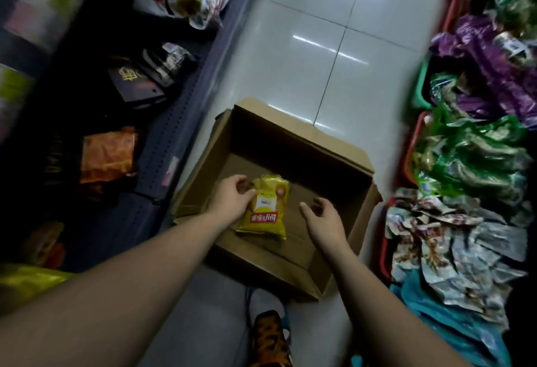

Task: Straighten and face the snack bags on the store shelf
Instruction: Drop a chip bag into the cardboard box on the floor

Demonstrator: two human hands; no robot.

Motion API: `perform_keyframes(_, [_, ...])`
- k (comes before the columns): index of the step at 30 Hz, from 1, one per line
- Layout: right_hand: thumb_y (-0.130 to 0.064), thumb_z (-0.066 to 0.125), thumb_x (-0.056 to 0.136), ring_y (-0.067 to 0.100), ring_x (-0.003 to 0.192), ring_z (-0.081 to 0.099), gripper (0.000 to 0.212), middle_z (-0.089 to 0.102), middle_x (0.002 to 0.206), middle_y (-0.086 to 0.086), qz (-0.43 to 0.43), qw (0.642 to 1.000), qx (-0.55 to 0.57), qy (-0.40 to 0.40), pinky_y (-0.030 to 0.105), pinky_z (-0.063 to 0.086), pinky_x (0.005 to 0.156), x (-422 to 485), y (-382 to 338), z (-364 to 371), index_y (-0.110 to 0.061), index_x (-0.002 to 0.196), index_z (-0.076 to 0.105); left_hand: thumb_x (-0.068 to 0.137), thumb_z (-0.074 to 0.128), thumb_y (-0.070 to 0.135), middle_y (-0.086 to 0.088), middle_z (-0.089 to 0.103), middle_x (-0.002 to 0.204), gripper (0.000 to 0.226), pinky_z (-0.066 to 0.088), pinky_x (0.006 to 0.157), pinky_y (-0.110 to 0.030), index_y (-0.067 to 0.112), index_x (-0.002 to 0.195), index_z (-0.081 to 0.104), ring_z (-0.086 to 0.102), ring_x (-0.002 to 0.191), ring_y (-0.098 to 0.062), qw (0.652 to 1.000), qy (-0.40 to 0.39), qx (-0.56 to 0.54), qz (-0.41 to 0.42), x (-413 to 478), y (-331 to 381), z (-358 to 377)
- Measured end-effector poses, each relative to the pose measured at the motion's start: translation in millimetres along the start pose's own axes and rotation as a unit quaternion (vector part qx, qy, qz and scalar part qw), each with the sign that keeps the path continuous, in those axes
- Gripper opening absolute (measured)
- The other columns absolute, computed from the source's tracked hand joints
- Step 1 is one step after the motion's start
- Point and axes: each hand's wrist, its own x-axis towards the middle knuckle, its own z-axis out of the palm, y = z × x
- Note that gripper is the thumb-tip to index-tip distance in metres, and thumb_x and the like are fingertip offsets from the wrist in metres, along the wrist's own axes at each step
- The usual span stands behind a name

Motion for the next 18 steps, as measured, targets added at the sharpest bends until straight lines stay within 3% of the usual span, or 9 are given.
perform_keyframes(8, [-0.033, 0.07, 0.093, 0.021, 0.117, 0.065, 0.053, 0.067, 0.131, 0.007, -0.136, 0.982, -0.131, 0.001, 0.027, 0.05, 0.09, -146.9, -103.5, -72.3, -0.013, 0.14, 0.055, 0.091, 0.067, 0.028, -0.006, 0.065, 0.13, 0.045, 0.045, 0.105, -0.036, 0.016, 0.133, 0.058, 0.059, 0.121, -0.024, 0.983, 0.029, 0.158, 0.089, -144.8, 83.2, -132.7])
perform_keyframes(14, [-0.032, 0.072, 0.091, 0.022, 0.119, 0.064, 0.047, 0.068, 0.128, 0.005, -0.226, 0.956, -0.187, 0.008, 0.033, 0.051, 0.096, -326.2, -187.3, -142.3, -0.015, 0.132, 0.059, 0.09, 0.067, 0.024, -0.007, 0.063, 0.127, 0.043, 0.042, 0.098, -0.028, 0.014, 0.13, 0.057, 0.057, 0.12, -0.024, 0.979, 0.066, 0.154, 0.113, -330.5, 162.0, -256.7])
perform_keyframes(18, [-0.031, 0.073, 0.09, 0.027, 0.109, 0.067, 0.037, 0.071, 0.113, 0.008, -0.314, 0.933, -0.175, 0.01, 0.034, 0.05, 0.086, -464.9, -262.7, -181.8, -0.012, 0.12, 0.063, 0.088, 0.068, 0.025, -0.007, 0.062, 0.131, 0.048, 0.045, 0.099, -0.027, 0.013, 0.133, 0.057, 0.059, 0.12, -0.022, 0.977, 0.137, 0.096, 0.132, -478.7, 211.0, -341.8])
